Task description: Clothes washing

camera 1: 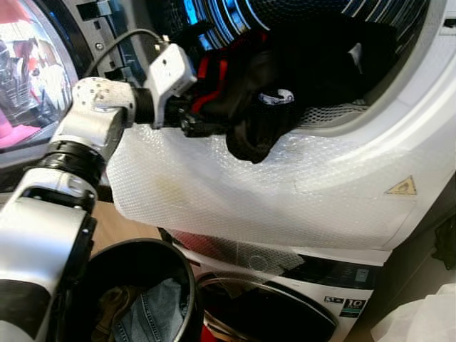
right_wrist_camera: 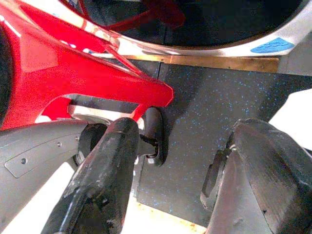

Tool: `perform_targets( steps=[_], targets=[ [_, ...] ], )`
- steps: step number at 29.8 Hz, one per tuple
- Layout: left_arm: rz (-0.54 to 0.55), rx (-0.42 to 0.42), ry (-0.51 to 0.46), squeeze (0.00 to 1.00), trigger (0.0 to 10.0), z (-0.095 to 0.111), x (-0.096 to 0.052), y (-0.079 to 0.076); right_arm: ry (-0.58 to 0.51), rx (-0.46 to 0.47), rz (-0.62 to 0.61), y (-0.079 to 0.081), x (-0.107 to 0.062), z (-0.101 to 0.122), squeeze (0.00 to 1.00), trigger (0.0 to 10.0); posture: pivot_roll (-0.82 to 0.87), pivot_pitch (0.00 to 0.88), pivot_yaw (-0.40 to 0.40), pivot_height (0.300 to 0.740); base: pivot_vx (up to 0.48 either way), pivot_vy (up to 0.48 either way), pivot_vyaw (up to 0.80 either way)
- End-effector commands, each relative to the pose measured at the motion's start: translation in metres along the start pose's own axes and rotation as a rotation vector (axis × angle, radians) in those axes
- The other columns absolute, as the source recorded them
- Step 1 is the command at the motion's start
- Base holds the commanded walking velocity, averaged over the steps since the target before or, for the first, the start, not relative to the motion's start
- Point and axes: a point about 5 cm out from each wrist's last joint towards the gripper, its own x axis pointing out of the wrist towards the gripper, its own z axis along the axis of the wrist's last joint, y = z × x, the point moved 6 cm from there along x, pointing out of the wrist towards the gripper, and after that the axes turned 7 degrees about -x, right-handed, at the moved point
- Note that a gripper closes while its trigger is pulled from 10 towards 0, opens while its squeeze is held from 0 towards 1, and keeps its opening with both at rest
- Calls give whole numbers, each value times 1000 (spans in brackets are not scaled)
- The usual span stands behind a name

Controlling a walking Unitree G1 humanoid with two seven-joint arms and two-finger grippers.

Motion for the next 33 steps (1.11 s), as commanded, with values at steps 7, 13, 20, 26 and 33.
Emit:
perform_targets(
  steps=[7, 13, 20, 26, 33],
  targets=[
    [-150, 5, -76, 0, 10000, 27, -3, -21, -26, -17, 32, 7, 3, 11, 0, 10000, 67, 0, 120, 740, 0, 0, 0],
    [86, -11, 125, 0, 10000, -15, -13, 13, -26, -17, 41, 8, 3, 11, 0, 10000, 41, 0, 136, 740, 0, 0, 0],
    [140, -76, 162, 0, 10000, -24, -11, 16, -13, -8, 38, 6, 0, 1, 0, 10000, 28, 0, 144, 740, 0, 0, 0],
    [231, -140, 70, 0, 10000, -30, 0, 29, -1, -3, 32, 1, -5, -11, 0, 10000, -24, 5, 133, 740, 0, 0, 0],
    [420, -179, -34, 0, 10000, -24, 2, 52, -7, 7, 3, -14, -14, -24, 0, 10000, -132, 29, 107, 740, 0, 0, 0]
  ],
)
